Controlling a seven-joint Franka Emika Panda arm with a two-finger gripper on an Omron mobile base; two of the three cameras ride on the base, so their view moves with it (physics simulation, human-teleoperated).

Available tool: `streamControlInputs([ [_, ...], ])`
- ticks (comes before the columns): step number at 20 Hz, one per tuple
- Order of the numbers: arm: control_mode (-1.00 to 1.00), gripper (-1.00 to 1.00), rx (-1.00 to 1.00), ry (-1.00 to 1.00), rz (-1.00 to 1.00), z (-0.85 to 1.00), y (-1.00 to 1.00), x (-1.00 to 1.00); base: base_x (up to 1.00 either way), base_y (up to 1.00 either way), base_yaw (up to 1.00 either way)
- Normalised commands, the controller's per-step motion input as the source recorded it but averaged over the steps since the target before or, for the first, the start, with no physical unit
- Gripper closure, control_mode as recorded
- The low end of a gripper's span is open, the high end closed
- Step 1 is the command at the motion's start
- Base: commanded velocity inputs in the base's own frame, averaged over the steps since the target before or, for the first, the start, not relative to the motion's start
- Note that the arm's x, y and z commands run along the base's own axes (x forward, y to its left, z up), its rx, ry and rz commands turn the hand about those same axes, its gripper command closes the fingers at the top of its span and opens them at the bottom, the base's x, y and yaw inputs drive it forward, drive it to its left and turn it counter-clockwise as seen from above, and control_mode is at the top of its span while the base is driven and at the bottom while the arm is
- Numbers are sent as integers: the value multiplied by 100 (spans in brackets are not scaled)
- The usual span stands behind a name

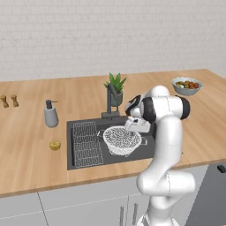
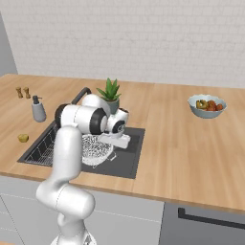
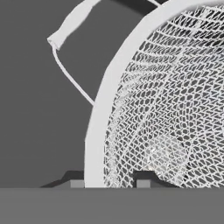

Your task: Put the colander in the sink, put the kiwi in the colander, and turn on the sink faucet and pour water over the colander.

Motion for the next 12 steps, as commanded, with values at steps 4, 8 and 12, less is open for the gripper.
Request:
streamControlInputs([
  [4, -100, 100, 0, -24, 10, -34, -38, -6, 0, 0, 0],
  [8, -100, 100, 0, -28, 8, -11, -40, -2, 0, 0, 0],
  [12, -100, 100, 0, -25, 7, 0, -10, 0, 0, 0, 0],
])
